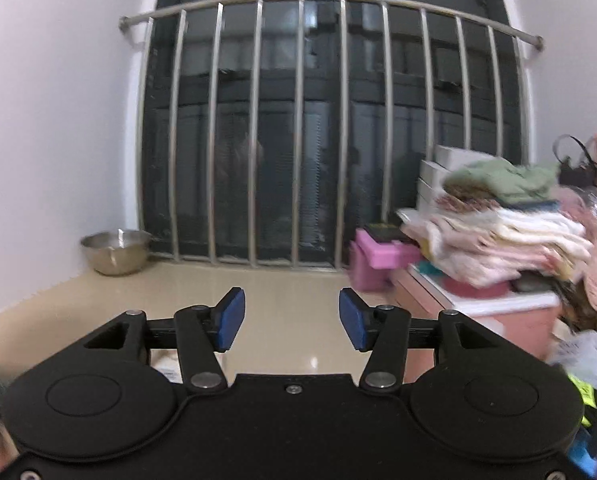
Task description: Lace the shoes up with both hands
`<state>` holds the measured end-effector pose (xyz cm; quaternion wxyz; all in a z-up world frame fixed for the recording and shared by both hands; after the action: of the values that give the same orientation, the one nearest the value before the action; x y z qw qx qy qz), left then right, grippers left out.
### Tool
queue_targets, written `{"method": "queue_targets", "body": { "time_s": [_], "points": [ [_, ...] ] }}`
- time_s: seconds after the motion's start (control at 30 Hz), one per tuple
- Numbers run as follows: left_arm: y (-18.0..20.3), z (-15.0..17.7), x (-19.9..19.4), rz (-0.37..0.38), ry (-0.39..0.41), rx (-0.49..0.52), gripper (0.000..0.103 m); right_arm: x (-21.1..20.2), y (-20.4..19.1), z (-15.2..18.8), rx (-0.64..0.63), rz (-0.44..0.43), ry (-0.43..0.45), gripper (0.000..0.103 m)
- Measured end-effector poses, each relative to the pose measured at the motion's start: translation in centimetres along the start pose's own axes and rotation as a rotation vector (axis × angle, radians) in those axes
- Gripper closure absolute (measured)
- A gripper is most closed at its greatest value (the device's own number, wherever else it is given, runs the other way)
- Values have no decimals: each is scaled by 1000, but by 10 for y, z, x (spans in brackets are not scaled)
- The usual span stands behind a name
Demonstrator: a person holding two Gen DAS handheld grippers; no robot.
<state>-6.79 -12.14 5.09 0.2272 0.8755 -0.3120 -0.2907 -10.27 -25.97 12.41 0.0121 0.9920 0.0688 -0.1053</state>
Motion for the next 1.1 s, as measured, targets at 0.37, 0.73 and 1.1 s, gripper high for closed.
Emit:
{"method": "queue_targets", "body": {
  "time_s": [0.37, 0.73, 1.1],
  "points": [
    [-37, 15, -69, -385, -22, 294, 24, 6, -6, 30, 24, -35, -50, 48],
    [-78, 24, -65, -572, -238, 365, 103, 12, -41, 37, -14, -134, -62, 47],
    [-225, -158, -13, -581, -141, 49, 100, 23, -92, 45, -25, -287, -128, 47]
  ]
}}
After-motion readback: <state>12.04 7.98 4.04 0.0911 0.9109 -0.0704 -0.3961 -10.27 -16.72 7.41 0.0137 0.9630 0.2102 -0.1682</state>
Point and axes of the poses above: each gripper's, at about its wrist camera, not at the fingertips, and x roughly the way its jaws point, y to its right, z to its underside, the point moved 1 cm from there along x, roughly the way its jaws point, and after that the axes turned 1 degree about -z, right-handed, at the moved point
